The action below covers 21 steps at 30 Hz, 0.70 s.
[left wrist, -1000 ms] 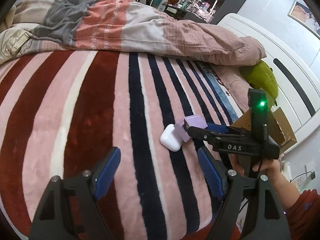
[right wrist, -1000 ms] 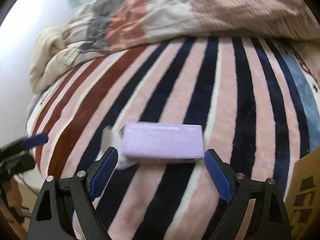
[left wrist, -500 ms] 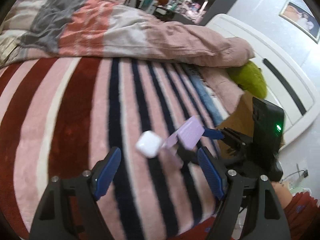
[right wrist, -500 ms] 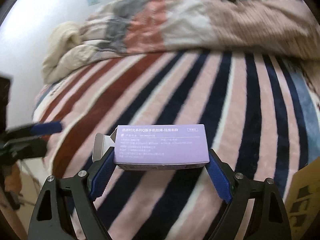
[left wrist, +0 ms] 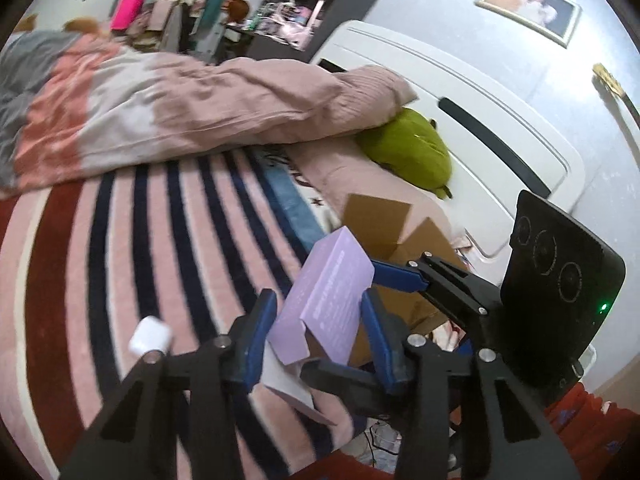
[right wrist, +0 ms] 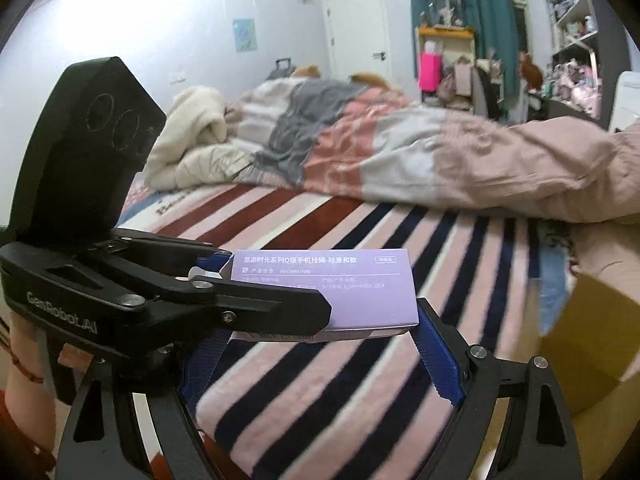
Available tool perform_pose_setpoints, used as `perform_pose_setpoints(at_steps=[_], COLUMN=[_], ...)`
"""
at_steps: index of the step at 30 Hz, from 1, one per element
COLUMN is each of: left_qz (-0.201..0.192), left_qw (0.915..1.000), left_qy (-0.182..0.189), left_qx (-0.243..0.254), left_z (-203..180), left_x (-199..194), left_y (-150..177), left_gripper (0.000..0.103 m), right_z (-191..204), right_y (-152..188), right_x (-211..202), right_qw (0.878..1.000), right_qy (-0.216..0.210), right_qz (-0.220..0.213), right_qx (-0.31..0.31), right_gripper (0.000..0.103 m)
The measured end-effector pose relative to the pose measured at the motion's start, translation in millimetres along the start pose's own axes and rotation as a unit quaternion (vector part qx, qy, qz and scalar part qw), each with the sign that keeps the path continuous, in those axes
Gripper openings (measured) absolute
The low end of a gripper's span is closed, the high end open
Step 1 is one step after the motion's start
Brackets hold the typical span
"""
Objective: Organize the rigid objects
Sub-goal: 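Lower the lilac box into the cardboard box and release it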
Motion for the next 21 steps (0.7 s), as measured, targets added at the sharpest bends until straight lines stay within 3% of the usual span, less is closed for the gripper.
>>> perform_pose_setpoints(at_steps=[9, 21], left_qz=[0.028, 0.074], left_qw=[0.9981, 0.9923], left_qy=[0.032, 0.087], left_qx=[0.044, 0.049], left_z=[-63, -97], left_x=[63, 144], left_y=[-41, -60], left_gripper=[0.040, 0.041], right_z=[-67, -148], right_y=[-4, 5], right_x=[-54, -80], right_qw=[0.998, 0.989], right_qy=[0.044, 0.115], right_qz=[-0.026, 0.004], right_qx=[0.047, 0.097], right_gripper=[0.085, 0.085])
Point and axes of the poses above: each gripper's, at about its wrist camera, not at the fingertips, and x roughly the way its jaws point, z to its left, y to its underside, the point moved 2 cm from there along x, roughly the way its jaws point, and after that the axes turned 13 degrees about x, right-handed, at the moved point
